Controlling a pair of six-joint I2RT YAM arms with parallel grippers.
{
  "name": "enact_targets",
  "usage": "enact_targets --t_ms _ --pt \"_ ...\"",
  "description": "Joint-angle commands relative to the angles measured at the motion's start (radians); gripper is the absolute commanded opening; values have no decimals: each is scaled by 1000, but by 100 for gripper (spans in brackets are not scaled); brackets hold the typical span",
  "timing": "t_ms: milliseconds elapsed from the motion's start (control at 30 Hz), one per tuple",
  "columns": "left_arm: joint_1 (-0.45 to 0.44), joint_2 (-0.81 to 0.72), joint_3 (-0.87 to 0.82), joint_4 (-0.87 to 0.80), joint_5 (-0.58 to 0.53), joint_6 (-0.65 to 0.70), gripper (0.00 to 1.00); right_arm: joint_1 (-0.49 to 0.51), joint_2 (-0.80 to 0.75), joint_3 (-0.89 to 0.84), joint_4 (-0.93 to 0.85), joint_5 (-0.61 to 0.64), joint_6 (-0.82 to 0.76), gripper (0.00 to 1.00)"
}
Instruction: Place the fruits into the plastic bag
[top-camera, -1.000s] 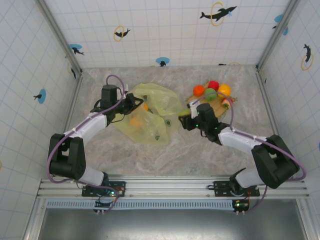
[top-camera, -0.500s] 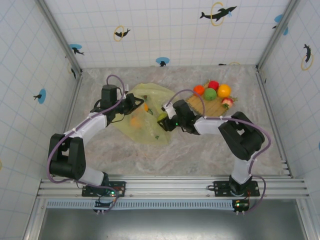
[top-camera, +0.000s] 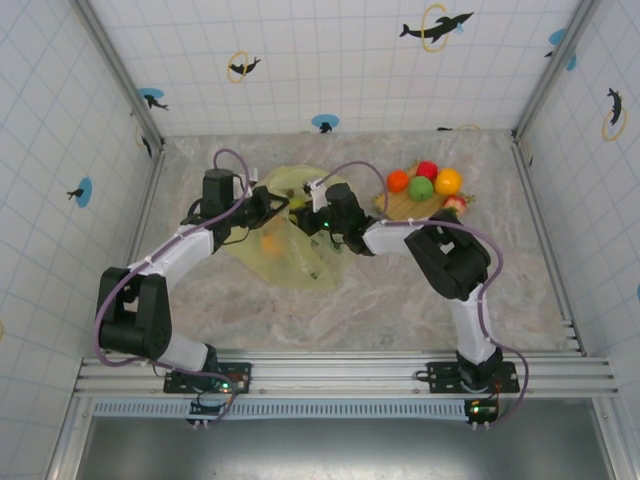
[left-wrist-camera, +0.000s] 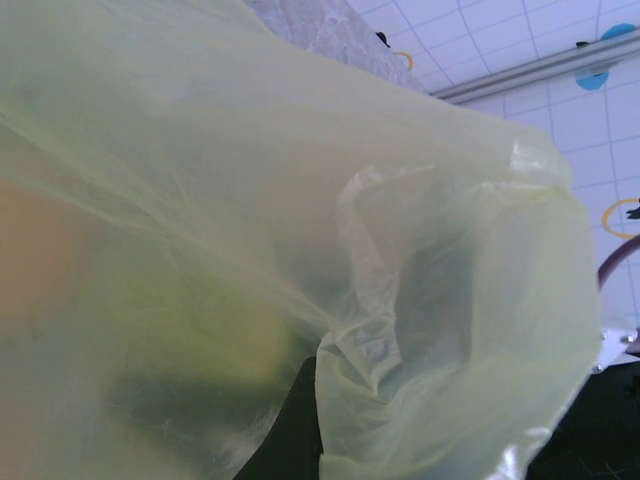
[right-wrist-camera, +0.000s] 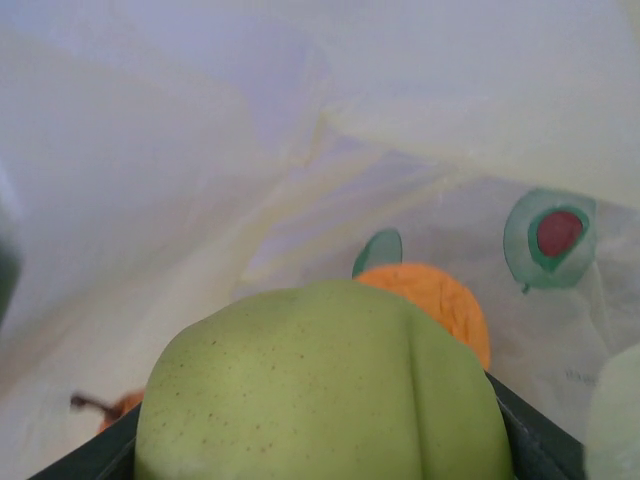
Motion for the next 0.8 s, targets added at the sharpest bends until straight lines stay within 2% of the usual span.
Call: enact_targets --t_ms 0,233,500,767 --pt "6 -11 -15 25 27 -18 0 14 57 71 83 63 113 63" --pt "7 -13 -15 28 26 -21 0 50 138 146 102 75 212 64" --pt "5 -15 -16 26 22 -20 0 74 176 155 133 39 304 71" --pt "6 -11 -15 19 14 -16 0 62 111 93 124 -4 276 86"
